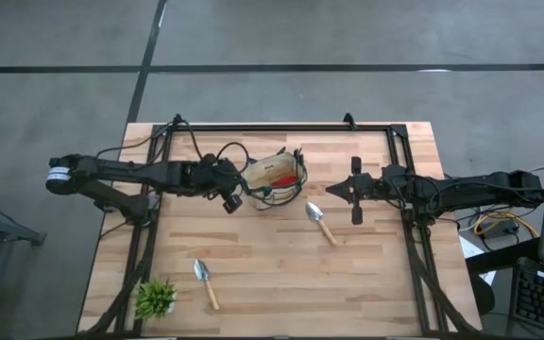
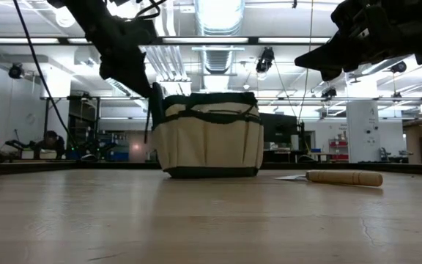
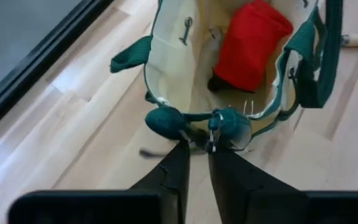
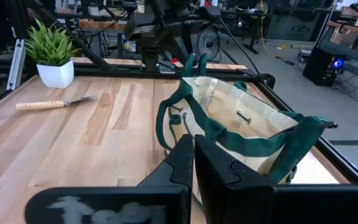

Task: Pick & Place Garden tools in Gardening bag
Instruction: Put the green shear scissors into the brown gardening bag, then put the top brown trowel into the brown gardening bag

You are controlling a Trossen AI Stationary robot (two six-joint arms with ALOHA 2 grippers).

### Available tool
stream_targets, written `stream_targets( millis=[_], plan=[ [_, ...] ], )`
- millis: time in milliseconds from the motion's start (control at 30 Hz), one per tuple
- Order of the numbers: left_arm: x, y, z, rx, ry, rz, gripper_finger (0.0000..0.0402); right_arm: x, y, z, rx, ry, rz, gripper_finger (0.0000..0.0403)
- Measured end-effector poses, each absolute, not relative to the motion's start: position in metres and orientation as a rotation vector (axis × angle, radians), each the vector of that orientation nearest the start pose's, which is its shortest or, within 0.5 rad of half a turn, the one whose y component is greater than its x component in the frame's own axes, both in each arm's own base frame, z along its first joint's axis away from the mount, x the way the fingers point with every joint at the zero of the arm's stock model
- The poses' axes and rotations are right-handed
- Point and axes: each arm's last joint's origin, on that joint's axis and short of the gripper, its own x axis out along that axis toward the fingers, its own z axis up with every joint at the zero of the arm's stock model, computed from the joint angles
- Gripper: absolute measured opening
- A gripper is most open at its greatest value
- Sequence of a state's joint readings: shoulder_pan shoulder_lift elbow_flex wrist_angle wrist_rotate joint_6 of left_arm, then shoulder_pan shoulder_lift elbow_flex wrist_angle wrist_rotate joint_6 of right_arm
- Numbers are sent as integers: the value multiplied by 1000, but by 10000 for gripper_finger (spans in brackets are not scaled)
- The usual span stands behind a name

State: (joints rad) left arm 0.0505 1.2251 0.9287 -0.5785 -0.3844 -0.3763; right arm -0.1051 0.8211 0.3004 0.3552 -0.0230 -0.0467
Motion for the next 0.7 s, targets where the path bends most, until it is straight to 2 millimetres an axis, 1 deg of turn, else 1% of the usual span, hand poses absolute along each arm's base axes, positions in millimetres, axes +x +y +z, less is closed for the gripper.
stream_targets(
  millis=[100,300,367,500,567,700],
  plan=[
    [243,23,265,-201,780,546,83,177,-18,211,-34,167,-78,8],
    [245,18,266,-255,780,430,127,177,-18,210,-33,174,-78,8],
    [245,17,266,-282,790,376,144,177,-18,210,-33,174,-78,8],
    [246,11,270,-373,792,216,178,177,-18,210,-33,174,-78,8],
    [246,10,271,-430,787,184,189,177,-18,210,-33,173,-78,8],
    [246,9,273,-466,774,184,197,177,-18,210,2,173,-81,8]
  ],
)
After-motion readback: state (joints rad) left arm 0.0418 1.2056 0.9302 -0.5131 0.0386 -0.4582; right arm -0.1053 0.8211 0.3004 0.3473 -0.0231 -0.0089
